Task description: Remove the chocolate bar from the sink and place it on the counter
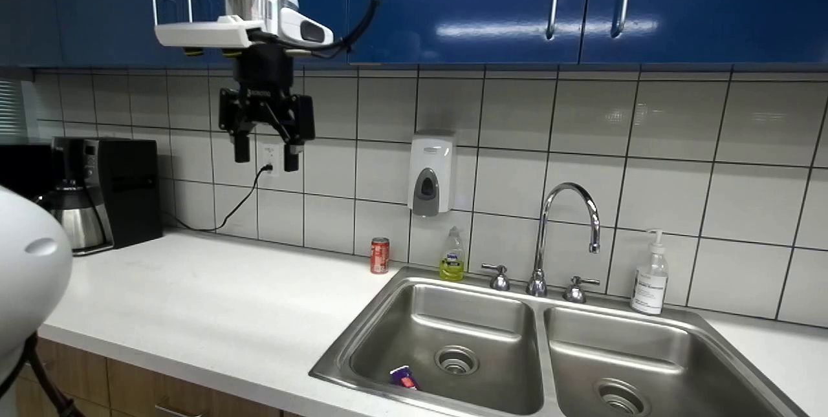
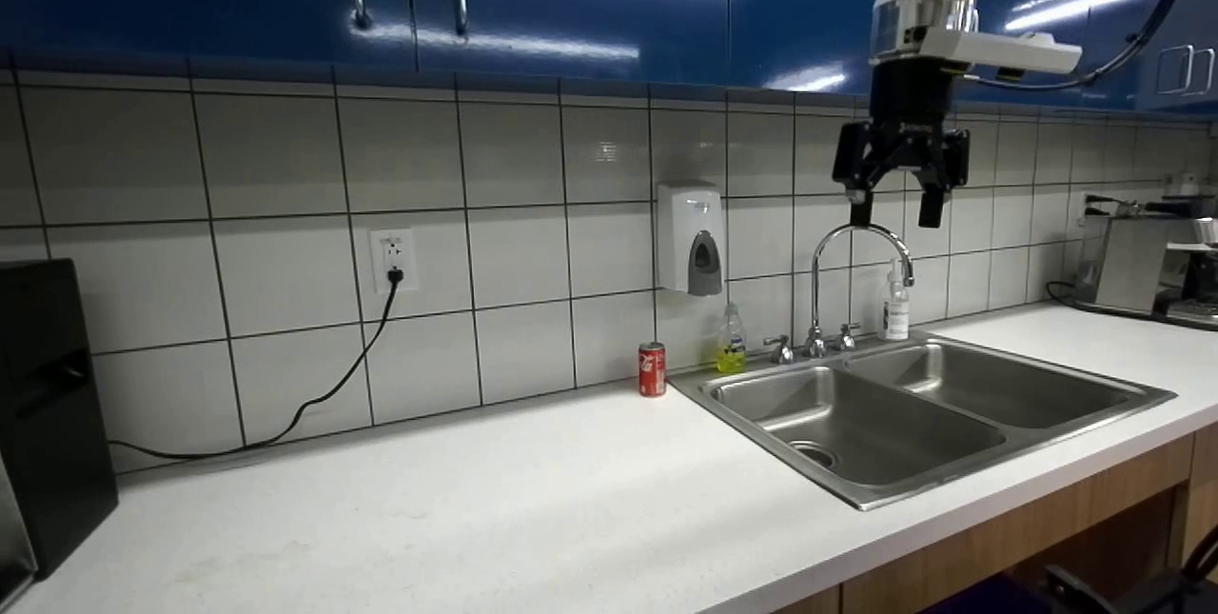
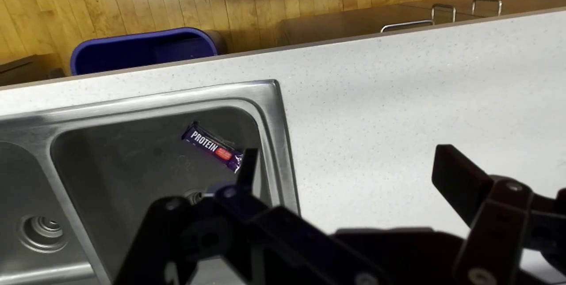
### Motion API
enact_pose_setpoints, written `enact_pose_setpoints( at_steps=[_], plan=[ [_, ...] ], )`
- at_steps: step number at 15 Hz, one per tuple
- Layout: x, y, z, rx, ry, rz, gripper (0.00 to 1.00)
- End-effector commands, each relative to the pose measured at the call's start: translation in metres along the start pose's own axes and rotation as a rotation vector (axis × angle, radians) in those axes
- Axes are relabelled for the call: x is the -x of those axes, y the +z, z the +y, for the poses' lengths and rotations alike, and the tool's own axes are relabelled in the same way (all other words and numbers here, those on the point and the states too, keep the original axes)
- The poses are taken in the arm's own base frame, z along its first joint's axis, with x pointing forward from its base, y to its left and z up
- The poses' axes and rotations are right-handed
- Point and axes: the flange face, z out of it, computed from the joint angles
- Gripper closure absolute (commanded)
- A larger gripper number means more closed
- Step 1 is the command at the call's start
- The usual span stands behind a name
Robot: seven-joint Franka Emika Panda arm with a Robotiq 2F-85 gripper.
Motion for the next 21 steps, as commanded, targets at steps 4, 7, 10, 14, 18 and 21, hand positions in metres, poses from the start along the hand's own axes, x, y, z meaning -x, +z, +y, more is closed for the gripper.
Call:
enact_pose_setpoints(
  at_steps=[4,7,10,14,18,21],
  plan=[
    [-0.044,0.040,0.074,0.020,0.086,0.018,0.00],
    [-0.058,0.064,0.100,0.018,0.132,0.011,0.00],
    [-0.070,0.090,0.123,0.019,0.175,0.000,0.00],
    [-0.091,0.127,0.147,0.029,0.216,-0.014,0.00],
    [-0.113,0.164,0.163,0.046,0.246,-0.023,0.00],
    [-0.124,0.192,0.181,0.054,0.284,-0.035,0.00]
  ],
)
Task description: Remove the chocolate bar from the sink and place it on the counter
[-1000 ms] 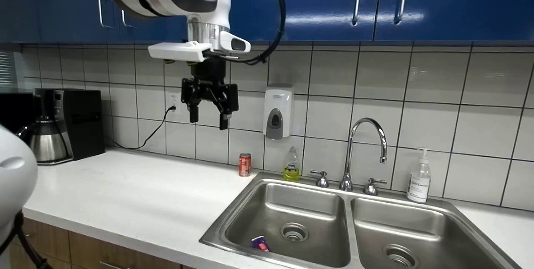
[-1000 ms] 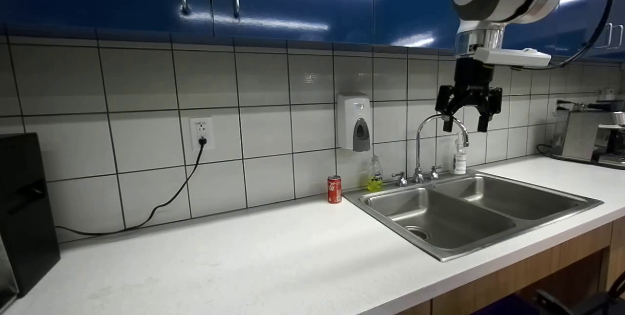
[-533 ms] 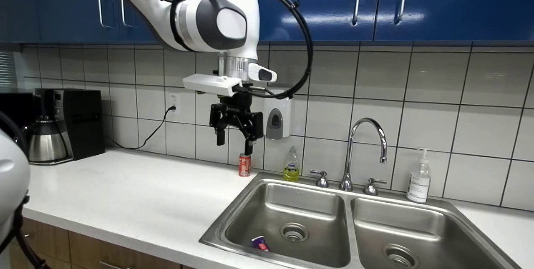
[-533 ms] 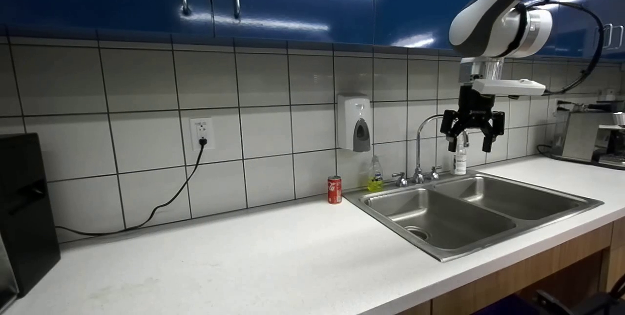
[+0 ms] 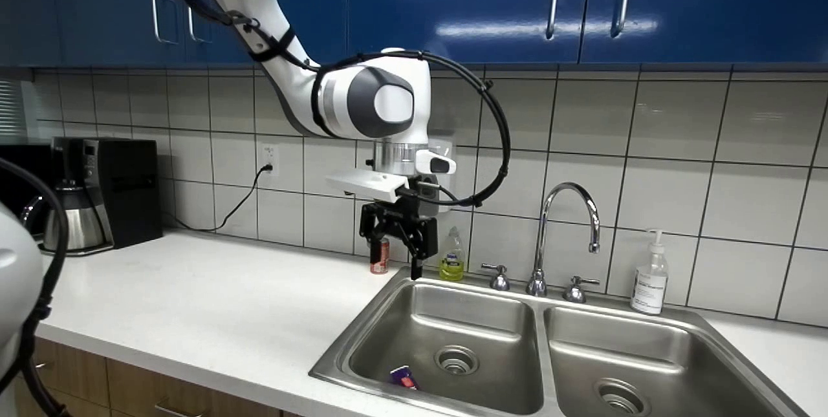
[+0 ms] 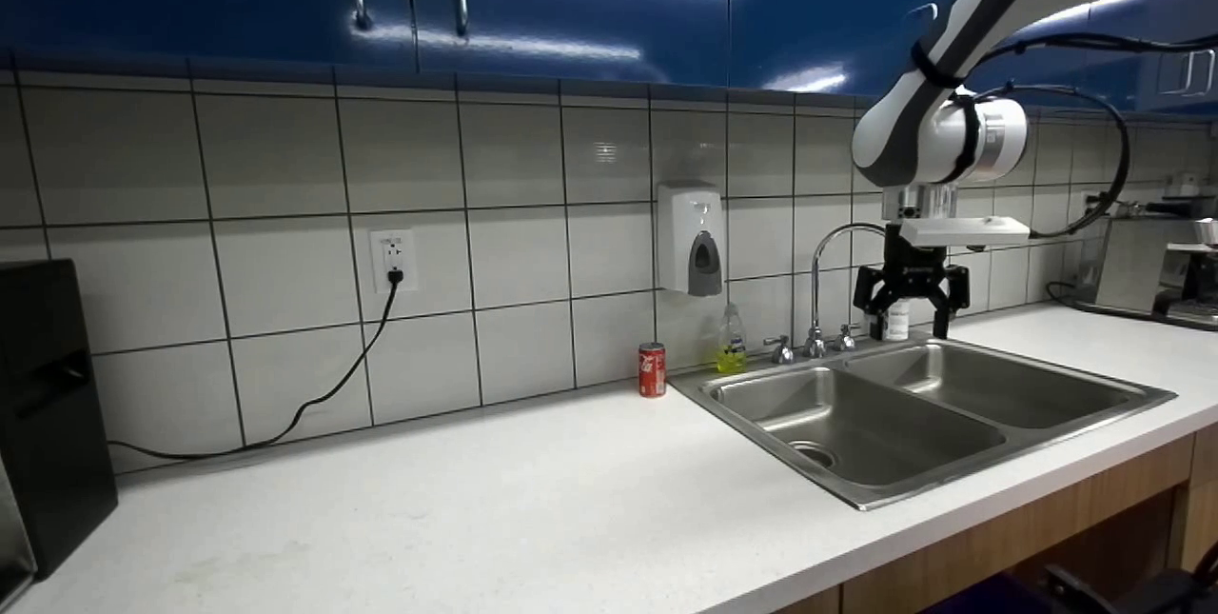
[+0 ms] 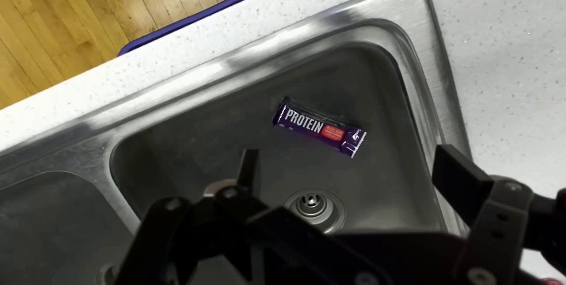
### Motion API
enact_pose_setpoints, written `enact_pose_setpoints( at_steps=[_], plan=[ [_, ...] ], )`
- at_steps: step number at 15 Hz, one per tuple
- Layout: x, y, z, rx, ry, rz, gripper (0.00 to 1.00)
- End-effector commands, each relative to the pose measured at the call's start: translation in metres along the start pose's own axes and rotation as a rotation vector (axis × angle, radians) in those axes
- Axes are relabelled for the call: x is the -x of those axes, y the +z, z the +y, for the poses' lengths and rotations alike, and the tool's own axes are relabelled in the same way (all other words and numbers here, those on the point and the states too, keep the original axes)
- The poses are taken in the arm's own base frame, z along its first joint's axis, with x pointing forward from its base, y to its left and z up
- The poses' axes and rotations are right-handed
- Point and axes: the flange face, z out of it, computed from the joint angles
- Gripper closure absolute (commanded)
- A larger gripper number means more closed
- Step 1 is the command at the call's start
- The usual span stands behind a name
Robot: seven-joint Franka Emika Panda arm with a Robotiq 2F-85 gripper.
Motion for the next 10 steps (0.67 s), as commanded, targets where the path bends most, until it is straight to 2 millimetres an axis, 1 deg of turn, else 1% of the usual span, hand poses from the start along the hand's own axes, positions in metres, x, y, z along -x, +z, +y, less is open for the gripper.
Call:
enact_pose_setpoints(
  at_steps=[1,3,7,10],
  plan=[
    [-0.027,0.031,0.021,0.009,0.037,-0.013,0.00],
    [-0.038,0.050,0.031,0.015,0.058,-0.019,0.00],
    [-0.059,0.080,0.047,0.023,0.102,-0.023,0.00],
    [-0.074,0.103,0.053,0.027,0.122,-0.031,0.00]
  ],
)
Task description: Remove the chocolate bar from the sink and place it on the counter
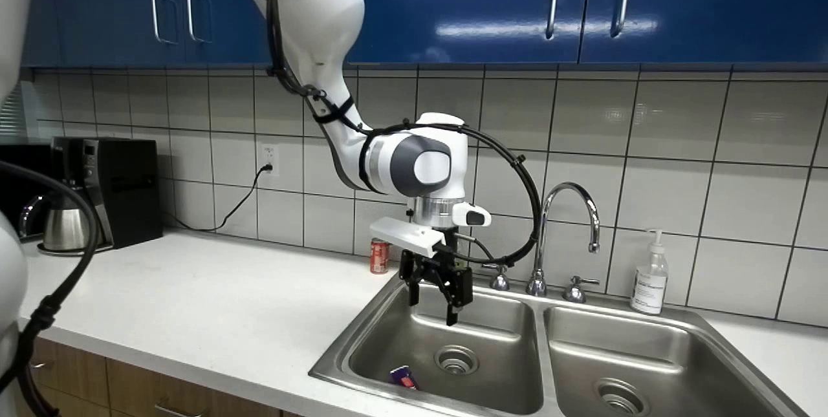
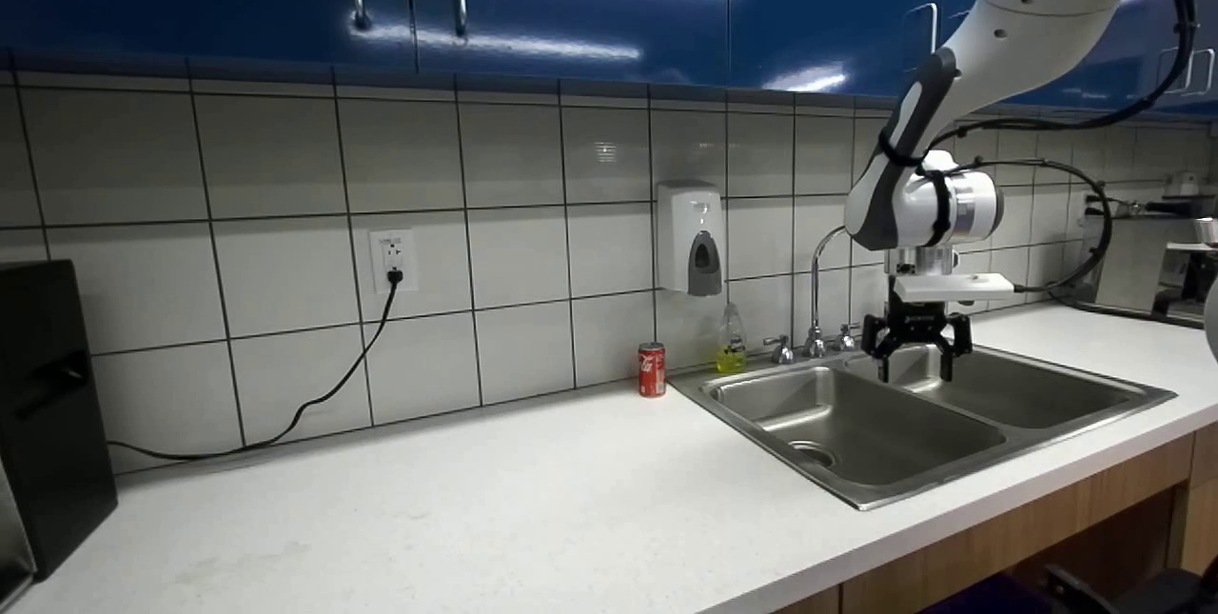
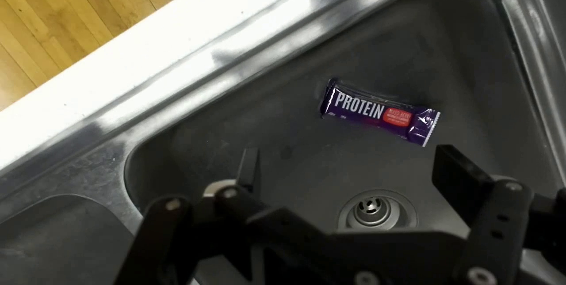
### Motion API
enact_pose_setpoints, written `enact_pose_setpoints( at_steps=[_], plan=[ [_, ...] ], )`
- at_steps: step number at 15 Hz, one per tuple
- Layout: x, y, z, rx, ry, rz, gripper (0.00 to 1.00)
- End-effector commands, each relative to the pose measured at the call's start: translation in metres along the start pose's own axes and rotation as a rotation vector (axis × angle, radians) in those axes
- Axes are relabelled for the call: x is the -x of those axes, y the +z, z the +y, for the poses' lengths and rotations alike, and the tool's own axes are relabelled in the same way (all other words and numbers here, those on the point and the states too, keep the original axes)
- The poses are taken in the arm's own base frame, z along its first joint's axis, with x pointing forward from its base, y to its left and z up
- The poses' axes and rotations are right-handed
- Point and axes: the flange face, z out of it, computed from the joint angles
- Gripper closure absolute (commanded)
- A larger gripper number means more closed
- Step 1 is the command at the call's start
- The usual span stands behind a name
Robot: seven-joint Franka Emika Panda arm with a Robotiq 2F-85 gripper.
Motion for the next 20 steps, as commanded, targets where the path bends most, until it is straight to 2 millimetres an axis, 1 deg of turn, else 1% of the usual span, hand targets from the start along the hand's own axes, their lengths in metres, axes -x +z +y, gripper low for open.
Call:
enact_pose_setpoints(
  at_steps=[1,5,11,14,20],
  plan=[
    [-0.028,0.023,0.006,-0.003,0.005,0.002,0.00],
    [-0.045,0.051,-0.003,0.014,-0.001,-0.006,0.00],
    [-0.060,0.088,-0.030,0.031,-0.043,-0.020,0.00],
    [-0.063,0.107,-0.037,0.036,-0.054,-0.030,0.00],
    [-0.058,0.140,-0.038,0.044,-0.058,-0.033,0.00]
  ],
)
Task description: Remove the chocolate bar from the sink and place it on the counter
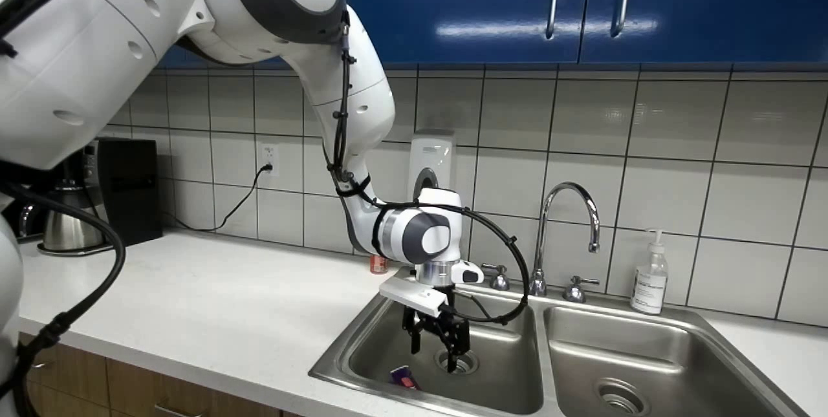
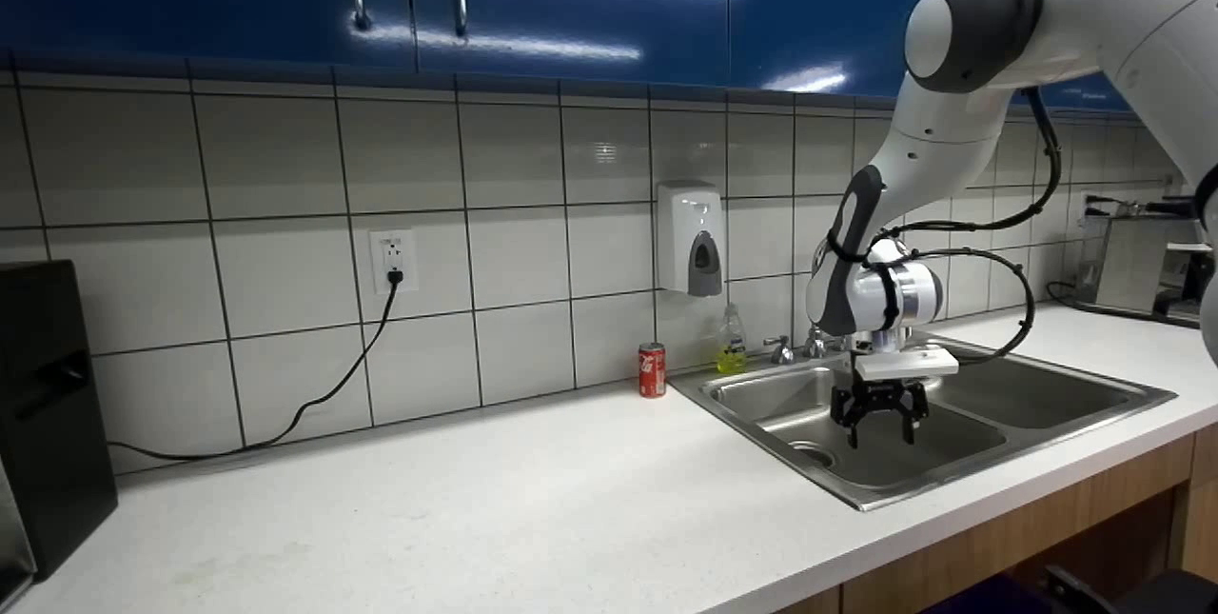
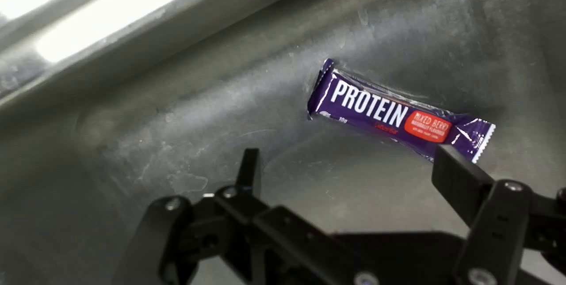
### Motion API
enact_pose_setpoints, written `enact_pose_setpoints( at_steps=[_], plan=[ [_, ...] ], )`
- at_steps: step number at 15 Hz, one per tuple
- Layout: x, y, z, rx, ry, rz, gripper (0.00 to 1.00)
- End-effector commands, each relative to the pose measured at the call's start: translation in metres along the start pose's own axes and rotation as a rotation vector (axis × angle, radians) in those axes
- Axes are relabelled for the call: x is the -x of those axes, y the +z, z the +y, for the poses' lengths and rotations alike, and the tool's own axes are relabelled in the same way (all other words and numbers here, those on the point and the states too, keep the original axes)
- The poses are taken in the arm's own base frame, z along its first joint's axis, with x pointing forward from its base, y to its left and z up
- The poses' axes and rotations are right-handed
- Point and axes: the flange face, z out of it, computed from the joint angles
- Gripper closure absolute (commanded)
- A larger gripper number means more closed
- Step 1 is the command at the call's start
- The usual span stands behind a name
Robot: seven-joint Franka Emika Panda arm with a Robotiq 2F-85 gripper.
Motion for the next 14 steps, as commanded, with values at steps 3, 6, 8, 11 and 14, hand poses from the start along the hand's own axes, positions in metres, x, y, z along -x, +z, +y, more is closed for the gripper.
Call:
enact_pose_setpoints(
  at_steps=[3,6,8,11,14],
  plan=[
    [-0.002,0.026,-0.005,-0.004,0.009,0.020,0.00],
    [0.003,0.030,-0.006,0.008,-0.010,0.007,0.00],
    [0.004,0.034,-0.007,0.009,-0.012,0.001,0.00],
    [0.004,0.034,-0.007,0.009,-0.013,0.001,0.00],
    [0.008,0.028,-0.010,0.004,-0.004,0.005,0.00]
  ],
)
